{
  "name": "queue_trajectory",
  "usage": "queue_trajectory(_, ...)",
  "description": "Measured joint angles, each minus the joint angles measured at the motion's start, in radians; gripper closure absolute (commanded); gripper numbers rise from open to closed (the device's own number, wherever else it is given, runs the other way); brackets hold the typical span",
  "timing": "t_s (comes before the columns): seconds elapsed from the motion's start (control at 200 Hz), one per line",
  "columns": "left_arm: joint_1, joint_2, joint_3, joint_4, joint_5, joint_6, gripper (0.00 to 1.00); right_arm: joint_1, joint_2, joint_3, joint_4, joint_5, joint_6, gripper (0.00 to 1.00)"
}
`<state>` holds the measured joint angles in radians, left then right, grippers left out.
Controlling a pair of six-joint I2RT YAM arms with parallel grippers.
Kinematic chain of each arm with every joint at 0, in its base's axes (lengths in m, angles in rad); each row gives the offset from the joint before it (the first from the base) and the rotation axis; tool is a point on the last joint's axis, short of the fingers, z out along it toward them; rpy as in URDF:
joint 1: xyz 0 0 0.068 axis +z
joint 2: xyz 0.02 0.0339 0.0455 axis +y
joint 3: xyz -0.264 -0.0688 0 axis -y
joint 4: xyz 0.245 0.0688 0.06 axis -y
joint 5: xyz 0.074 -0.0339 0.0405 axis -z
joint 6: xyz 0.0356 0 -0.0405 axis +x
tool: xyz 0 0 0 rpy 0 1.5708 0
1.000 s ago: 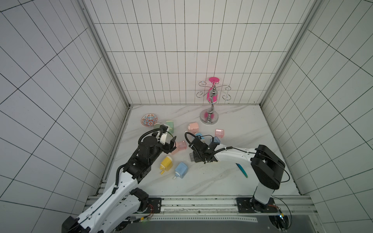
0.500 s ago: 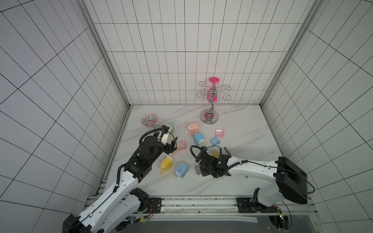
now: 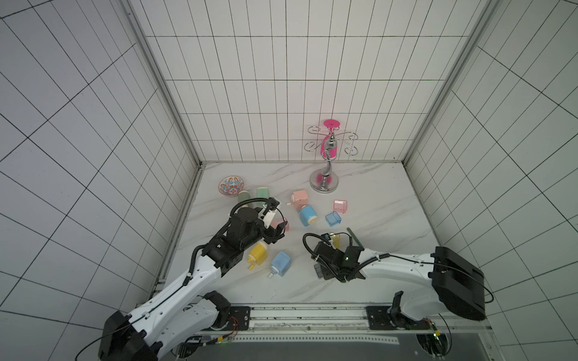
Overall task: Put the tray back into the pencil sharpener
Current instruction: Place the container at the center of the board, then pick up the pencil sharpener from the center of the board.
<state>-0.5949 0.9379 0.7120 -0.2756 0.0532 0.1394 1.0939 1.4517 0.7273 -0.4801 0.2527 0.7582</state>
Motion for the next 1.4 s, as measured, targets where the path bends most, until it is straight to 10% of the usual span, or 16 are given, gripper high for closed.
queue_trajectory(0.44,-0.217,0.100,0.229,-0.308,-0.068,0.053,0.23,-0.045,-0.433,-0.079,-0.024,0.047,0.008,0.71)
queue_trajectory(0.9,-0.411,0.406,0.360,-0.646,-0.134,0.080,0.17,-0.166,-0.536,-0.137,-0.069,0.063,0.011,0.73)
queue_trajectory(1.399,-0.402,0.620,0.476,-0.806,-0.245,-0.309,0.09,-0.192,-0.596,-0.160,-0.100,0.051,0.003,0.73)
